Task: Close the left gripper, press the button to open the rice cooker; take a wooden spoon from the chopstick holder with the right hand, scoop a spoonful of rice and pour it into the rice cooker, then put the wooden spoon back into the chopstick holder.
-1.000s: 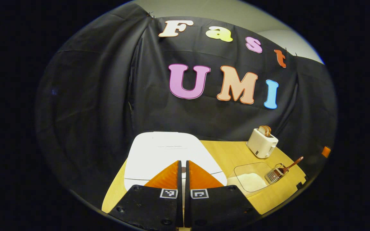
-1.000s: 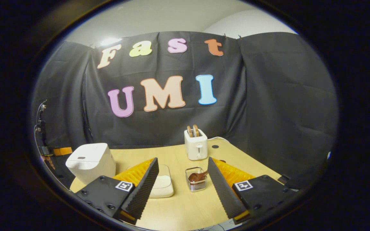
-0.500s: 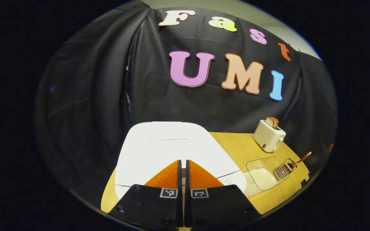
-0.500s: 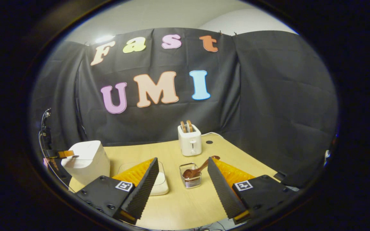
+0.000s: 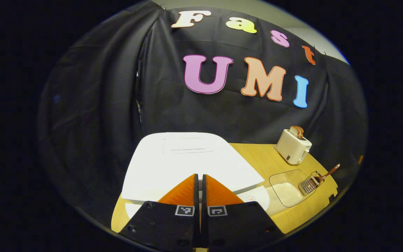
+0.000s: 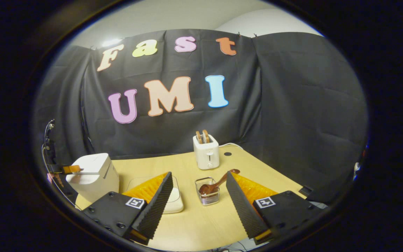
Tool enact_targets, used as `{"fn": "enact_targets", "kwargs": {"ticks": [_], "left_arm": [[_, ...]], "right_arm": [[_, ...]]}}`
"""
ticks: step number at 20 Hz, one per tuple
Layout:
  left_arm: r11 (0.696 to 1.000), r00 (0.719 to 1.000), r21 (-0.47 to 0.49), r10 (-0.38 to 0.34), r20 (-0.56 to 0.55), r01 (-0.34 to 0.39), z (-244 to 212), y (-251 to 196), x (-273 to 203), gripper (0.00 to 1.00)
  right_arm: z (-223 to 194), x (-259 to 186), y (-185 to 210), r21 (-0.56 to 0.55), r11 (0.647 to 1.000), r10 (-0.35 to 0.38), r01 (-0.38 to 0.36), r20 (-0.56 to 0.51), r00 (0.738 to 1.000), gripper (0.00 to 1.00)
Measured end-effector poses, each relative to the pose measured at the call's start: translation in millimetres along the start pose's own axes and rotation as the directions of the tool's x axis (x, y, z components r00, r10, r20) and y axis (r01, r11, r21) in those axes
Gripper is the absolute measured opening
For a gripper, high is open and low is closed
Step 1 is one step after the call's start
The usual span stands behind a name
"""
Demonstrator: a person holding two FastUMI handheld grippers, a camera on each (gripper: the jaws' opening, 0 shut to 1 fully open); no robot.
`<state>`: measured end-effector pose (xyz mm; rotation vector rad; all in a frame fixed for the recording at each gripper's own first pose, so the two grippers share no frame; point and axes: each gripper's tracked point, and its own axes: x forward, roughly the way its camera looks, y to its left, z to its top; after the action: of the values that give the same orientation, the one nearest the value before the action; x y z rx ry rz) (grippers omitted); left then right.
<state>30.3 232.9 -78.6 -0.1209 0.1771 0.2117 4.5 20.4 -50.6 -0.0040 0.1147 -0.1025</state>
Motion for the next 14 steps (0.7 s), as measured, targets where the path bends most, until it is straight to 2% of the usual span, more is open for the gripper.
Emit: {"fn": "enact_targets", "kwargs": {"ticks": [8, 14], "left_arm": [[1.000, 0.991, -0.007, 0.018, 0.135, -0.017, 60, 2, 0, 0.00], [0.998, 0.977, 0.044, 0.032, 0.211, -0.042, 100, 4, 6, 0.00]], "right_arm": [[-6, 3, -5, 0.018, 1.000, 0.009, -0.009, -0.007, 1.000, 0.98], [-18, 6, -18, 0.034, 0.999, -0.008, 0.009, -0.031, 1.000, 0.96]]}}
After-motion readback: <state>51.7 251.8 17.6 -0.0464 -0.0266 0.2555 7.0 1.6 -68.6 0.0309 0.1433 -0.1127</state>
